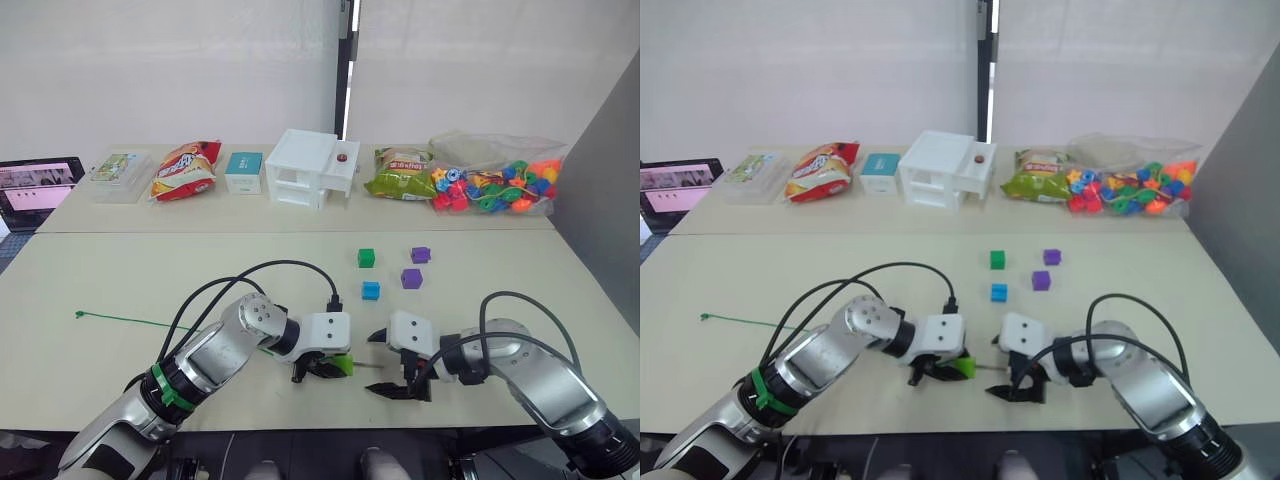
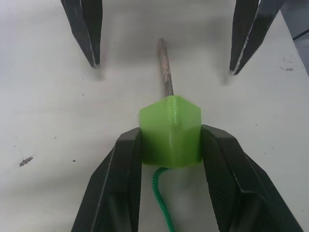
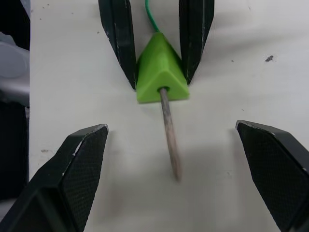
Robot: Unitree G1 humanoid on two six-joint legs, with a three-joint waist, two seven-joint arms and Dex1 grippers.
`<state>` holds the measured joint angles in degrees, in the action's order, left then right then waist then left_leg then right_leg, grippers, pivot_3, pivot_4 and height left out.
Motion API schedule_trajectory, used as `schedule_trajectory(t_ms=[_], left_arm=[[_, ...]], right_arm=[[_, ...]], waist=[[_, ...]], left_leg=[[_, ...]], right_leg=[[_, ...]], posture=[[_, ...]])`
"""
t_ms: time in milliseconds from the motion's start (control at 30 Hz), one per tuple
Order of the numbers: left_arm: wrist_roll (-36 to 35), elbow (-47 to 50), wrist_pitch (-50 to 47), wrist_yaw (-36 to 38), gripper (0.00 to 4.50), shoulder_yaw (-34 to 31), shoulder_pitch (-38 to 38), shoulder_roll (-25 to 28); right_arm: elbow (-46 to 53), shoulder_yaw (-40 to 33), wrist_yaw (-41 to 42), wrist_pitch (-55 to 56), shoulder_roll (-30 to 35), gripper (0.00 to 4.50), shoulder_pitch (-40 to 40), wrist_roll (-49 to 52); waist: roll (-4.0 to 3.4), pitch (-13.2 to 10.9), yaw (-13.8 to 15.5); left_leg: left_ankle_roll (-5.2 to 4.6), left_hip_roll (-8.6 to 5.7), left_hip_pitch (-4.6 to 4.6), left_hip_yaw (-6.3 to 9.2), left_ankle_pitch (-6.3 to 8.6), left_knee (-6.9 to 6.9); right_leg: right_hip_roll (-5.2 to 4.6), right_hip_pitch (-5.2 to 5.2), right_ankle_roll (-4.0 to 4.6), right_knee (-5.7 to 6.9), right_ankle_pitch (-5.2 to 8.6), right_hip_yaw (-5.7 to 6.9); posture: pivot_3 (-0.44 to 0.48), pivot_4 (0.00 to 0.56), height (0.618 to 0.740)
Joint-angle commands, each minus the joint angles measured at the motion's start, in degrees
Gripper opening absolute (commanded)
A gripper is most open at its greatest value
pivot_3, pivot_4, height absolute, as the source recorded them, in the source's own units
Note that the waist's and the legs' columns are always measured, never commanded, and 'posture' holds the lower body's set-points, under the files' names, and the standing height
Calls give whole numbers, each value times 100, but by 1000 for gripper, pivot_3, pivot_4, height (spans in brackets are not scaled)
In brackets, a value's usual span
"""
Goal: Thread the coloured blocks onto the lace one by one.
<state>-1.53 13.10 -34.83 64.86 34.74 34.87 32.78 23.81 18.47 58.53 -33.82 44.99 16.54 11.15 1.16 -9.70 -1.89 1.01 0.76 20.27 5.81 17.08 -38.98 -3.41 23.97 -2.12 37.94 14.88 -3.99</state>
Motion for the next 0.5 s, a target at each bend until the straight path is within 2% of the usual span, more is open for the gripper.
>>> schedule_trajectory(t_ms=[33, 167, 500], left_arm=[[114, -63, -14, 94, 1295, 183, -82, 63], [93, -43, -1, 157, 1295, 182, -81, 107], [51, -52, 106, 237, 1295, 120, -102, 184]], right_arm=[[-84, 31, -27, 189, -43, 4500, 11, -100], [-426, 91, 13, 463, 45, 3369, -72, -288], [-724, 66, 26, 814, 232, 16, -125, -429]], waist=[[0, 0, 0], [-1, 0, -7], [0, 1, -26]], left_leg=[[0, 0, 0, 0, 0, 0], [0, 0, -2, 0, 0, 0], [0, 1, -11, 0, 0, -1]], right_leg=[[0, 0, 0, 0, 0, 0], [0, -1, 0, 0, 0, 0], [1, -17, 0, -4, 0, 0]], posture=[[0, 150, 740], [0, 150, 740], [0, 150, 740]])
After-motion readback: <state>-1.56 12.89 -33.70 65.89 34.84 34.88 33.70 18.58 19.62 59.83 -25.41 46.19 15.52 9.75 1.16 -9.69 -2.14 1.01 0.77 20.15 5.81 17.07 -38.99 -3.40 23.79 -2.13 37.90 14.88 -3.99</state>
